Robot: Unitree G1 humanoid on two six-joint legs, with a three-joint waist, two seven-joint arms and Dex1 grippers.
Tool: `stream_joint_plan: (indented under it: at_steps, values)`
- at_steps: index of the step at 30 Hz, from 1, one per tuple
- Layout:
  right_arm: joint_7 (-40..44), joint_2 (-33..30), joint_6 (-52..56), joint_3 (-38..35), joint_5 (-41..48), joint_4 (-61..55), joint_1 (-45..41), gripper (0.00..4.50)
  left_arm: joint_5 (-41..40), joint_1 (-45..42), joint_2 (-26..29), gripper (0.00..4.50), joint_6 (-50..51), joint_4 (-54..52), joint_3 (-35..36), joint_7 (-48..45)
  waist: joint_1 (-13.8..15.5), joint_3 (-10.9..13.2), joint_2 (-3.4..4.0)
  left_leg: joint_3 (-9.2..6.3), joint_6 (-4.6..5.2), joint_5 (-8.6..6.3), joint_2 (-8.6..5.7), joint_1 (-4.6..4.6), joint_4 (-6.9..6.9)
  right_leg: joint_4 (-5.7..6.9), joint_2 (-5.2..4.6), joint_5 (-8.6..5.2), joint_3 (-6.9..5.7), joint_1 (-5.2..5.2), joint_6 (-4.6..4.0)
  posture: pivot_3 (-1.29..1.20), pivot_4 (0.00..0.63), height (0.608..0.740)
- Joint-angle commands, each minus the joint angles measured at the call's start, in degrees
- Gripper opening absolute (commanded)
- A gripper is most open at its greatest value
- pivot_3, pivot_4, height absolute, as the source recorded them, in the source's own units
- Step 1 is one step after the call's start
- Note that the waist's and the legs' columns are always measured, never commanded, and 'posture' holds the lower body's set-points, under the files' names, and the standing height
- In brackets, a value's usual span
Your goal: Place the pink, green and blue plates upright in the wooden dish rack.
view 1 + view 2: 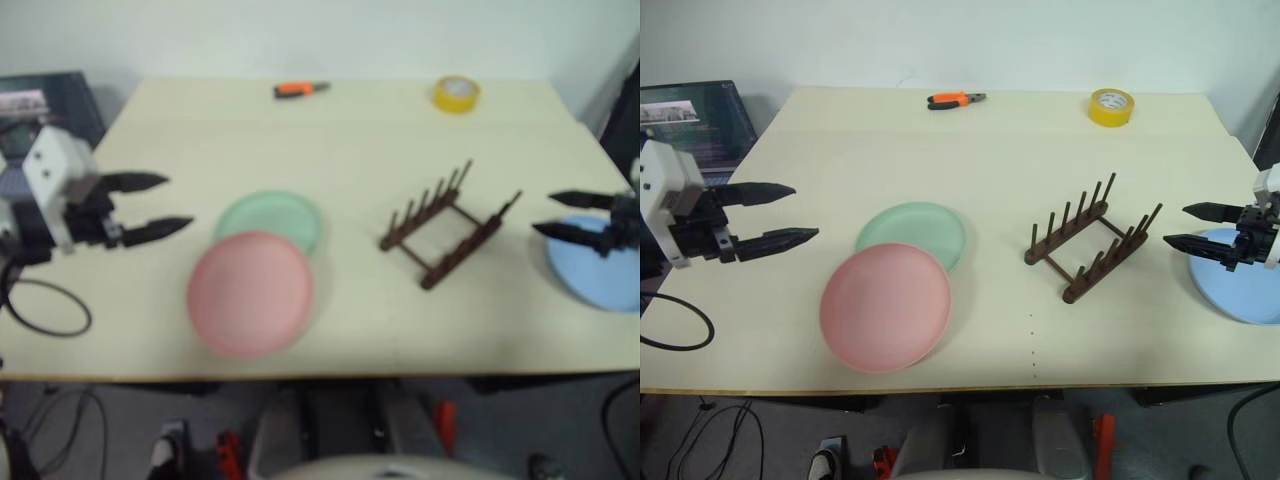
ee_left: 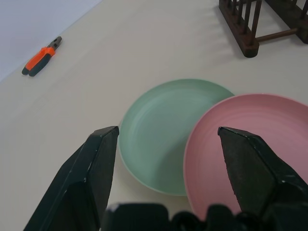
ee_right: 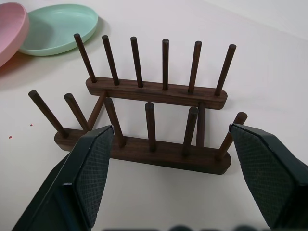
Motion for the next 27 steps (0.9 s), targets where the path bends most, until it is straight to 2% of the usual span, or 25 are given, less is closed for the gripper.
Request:
stream_joint_plan:
  at_steps: [1,8,12,15,18,22,27]
  values:
    - [0.67,-0.85,-0.74,-0.83,0.45,-1.02,-0.9,4.17,-1.12,-0.22,-0.05,3.64,-0.55,-1.78,1.36,0.27,0.0,0.0,0.0,0.0,0.0,0.0,0.0,0.0,0.0,0.0,0.0,0.0,0.0,0.0,0.0,0.0,0.15,0.74]
    - [0.88,-0.8,-1.17,0.25,-0.13,0.3,-2.65,4.17,-3.16,-0.75,0.1,3.64,0.9,-6.16,1.25,0.18,0.0,0.0,0.0,0.0,0.0,0.0,0.0,0.0,0.01,0.0,0.0,0.0,0.01,0.0,0.0,0.0,0.15,0.74]
    - [0.73,-1.43,-2.09,-0.13,-0.54,1.26,-3.11,4.17,-5.76,-2.16,-1.56,3.64,2.89,-13.52,-1.9,1.94,0.11,0.0,0.0,0.0,0.0,0.0,-0.01,0.0,0.01,-0.01,0.0,0.0,0.01,0.01,0.0,0.0,0.15,0.74]
    - [0.31,-2.24,-2.22,-1.67,-0.28,0.46,-1.97,4.17,-6.26,-6.75,-5.19,3.64,7.08,-18.58,-8.68,6.6,0.25,0.0,0.0,-0.01,0.0,0.0,-0.04,0.0,0.03,0.01,0.0,0.01,0.0,0.06,0.02,0.0,0.15,0.74]
    - [-0.37,-2.67,-1.62,-2.97,0.43,-2.01,0.31,4.17,-3.23,-11.45,-10.64,3.64,10.86,-21.79,-17.53,12.65,0.55,0.0,0.0,-0.06,0.01,0.01,-0.07,0.0,0.08,0.0,0.02,0.04,-0.02,0.13,0.08,0.0,0.15,0.74]
    - [-1.22,-3.62,2.03,-6.09,2.59,-9.83,5.61,4.17,3.14,-17.16,-19.32,3.64,16.46,-21.88,-29.0,21.49,0.52,-0.01,0.0,-0.11,0.01,0.01,-0.13,-0.03,0.18,0.0,0.06,0.26,0.0,0.17,0.47,0.0,0.15,0.74]
    - [-3.11,-3.88,4.62,-8.69,3.5,-14.61,11.05,4.17,8.27,-21.25,-28.62,3.64,23.11,-20.55,-39.05,28.36,0.12,-0.01,0.0,-0.15,0.01,0.0,-0.17,-0.07,0.39,0.05,0.14,0.33,0.04,0.17,0.57,0.0,0.15,0.74]
